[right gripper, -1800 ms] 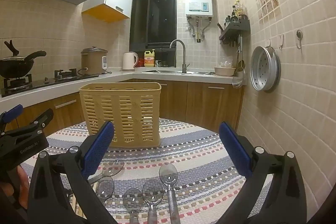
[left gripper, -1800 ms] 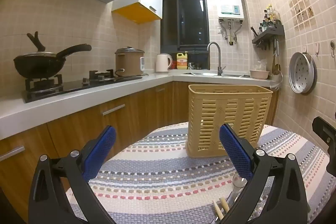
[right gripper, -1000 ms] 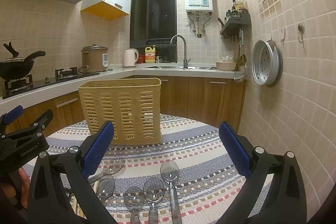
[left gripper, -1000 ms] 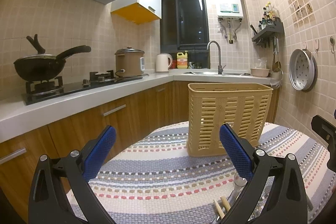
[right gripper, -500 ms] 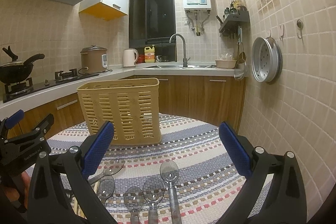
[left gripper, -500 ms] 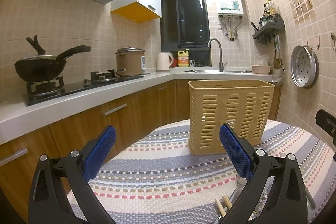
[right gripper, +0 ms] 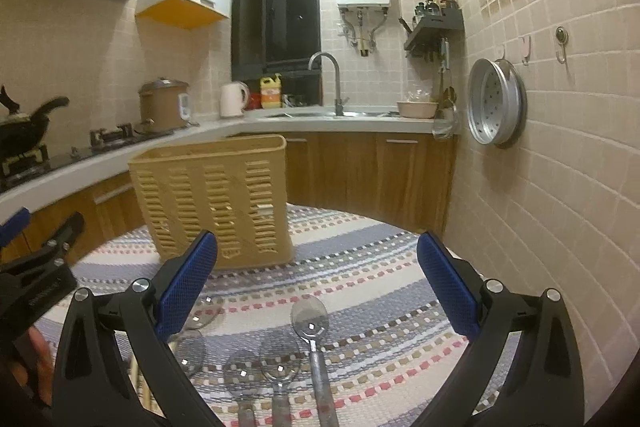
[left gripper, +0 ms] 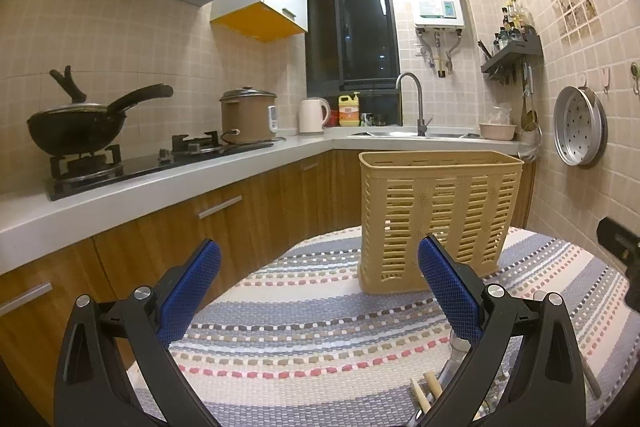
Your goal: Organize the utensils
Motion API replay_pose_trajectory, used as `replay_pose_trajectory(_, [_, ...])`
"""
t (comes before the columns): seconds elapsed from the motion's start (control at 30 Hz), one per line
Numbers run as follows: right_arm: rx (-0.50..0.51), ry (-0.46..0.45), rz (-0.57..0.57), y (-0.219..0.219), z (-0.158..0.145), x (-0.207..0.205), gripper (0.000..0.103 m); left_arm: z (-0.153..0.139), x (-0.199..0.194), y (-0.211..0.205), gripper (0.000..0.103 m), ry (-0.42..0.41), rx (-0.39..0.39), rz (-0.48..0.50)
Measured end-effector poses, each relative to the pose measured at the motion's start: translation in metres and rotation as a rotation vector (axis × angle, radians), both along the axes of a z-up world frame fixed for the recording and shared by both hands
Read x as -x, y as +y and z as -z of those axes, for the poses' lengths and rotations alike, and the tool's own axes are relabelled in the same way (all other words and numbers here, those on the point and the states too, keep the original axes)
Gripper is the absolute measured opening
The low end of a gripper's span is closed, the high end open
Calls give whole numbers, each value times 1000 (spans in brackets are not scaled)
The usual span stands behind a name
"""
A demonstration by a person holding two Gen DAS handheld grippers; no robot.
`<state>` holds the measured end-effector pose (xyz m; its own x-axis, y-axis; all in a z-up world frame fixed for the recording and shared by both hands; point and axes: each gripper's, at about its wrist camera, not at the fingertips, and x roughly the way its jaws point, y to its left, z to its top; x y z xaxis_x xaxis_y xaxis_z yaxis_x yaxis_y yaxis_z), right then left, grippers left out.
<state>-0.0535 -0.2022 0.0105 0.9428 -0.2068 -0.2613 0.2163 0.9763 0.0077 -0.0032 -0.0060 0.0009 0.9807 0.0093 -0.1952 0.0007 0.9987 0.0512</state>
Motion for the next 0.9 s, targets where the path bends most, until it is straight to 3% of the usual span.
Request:
replay_pose_trajectory(0.17, [20, -6, 58, 5, 4, -3, 95, 2, -6, 2, 96, 43, 29, 29])
replay_pose_trajectory(0.3, [-2, 14, 88, -3, 3, -4, 95, 1, -22, 25, 95, 159, 164, 99])
replay_pose_trajectory(0.4, [-39, 88, 66, -15, 0, -10, 95, -2, -33, 42, 88, 274, 219, 132])
replay_pose_trajectory(0.5, [-61, 162, 9, -24, -7, -15, 95, -5, -36, 48, 88, 376, 203, 187])
replay_pose_trajectory(0.67, [-17, 325, -76, -24, -15, -29, 95, 0, -42, 35, 72, 557, 118, 309])
replay_pose_trajectory(0.77, [1, 407, -120, -21, -18, -31, 85, 16, -44, 34, 69, 723, 164, 366])
replay_pose_trajectory(0.9, [-31, 507, -179, -30, -14, -36, 60, 35, -29, 31, 63, 813, 199, 400])
